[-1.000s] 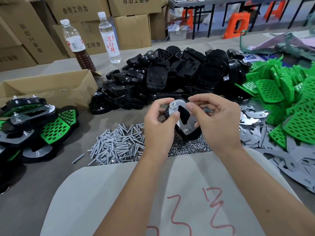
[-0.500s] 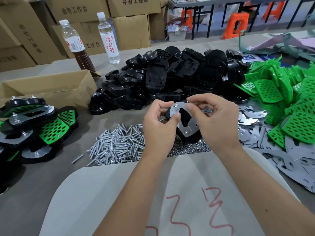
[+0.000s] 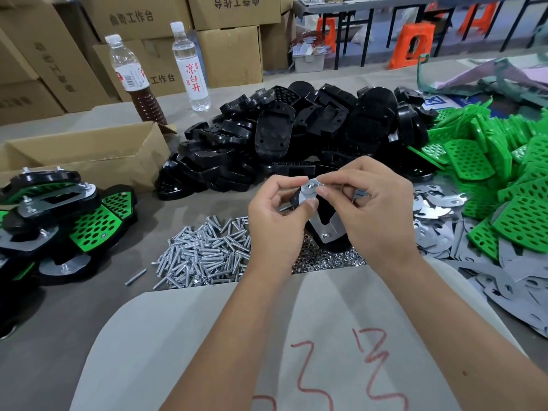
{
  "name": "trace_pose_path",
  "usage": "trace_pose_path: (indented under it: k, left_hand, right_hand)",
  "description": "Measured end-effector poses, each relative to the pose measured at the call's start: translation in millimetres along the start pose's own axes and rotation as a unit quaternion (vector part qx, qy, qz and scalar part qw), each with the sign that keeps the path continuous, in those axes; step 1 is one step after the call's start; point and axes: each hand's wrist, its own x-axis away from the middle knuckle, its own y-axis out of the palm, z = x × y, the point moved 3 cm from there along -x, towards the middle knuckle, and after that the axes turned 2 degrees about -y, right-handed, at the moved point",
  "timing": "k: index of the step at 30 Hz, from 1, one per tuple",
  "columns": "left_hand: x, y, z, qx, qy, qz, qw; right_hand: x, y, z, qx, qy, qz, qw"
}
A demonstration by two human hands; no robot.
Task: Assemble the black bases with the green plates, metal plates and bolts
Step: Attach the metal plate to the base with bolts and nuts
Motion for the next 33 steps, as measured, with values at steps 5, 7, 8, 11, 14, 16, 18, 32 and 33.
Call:
trace_pose_path:
  k: [5, 7, 8, 11, 14, 16, 18, 32, 33]
  left_hand:
    - [1.9, 3.0, 2.6, -0.024, 0.028, -0.003, 0.999]
    - [2.9, 4.6, 4.4, -0.035, 0.044, -0.006, 0.998]
    - [3.2, 5.3, 5.3, -0.040, 0.051, -0.007, 0.998]
    - [4.3, 6.5, 5.8, -0.049, 0.065, -0.001, 0.997]
    - [6.1, 7.2, 6.8, -0.061, 0.080, 0.003, 0.995]
    - [6.2, 7.6, 6.8, -0.070, 0.086, 0.003, 0.994]
    - [5.6, 7.6, 6.8, -0.078, 0.094, 0.003, 0.993]
    - [2.4, 2.6, -3.3, -0.065, 0.060, 0.025, 0.996]
    - [1.8, 2.2, -4.0, -0.068, 0.059, 0.026, 0.996]
  right_hand:
    - [1.1, 1.6, -1.2, -0.005, -0.016, -0.007, 1.000]
    - [1.3, 1.7, -0.9, -0.004, -0.023, -0.004, 1.000]
    - [1.3, 1.7, -0.4, -0.005, -0.024, -0.002, 1.000]
    - [1.8, 2.4, 0.7, -0.008, -0.024, 0.000, 1.000]
    - [2.0, 1.5, 2.3, -0.016, -0.023, 0.008, 1.000]
    - [1.6, -0.3, 2.2, -0.015, -0.025, 0.014, 0.999]
    - [0.7, -1.5, 1.8, -0.012, -0.029, 0.016, 0.999]
    - [3.3, -0.9, 6.1, -0.020, -0.009, -0.015, 1.000]
    - [3.3, -1.6, 5.5, -0.021, -0.010, -0.012, 1.000]
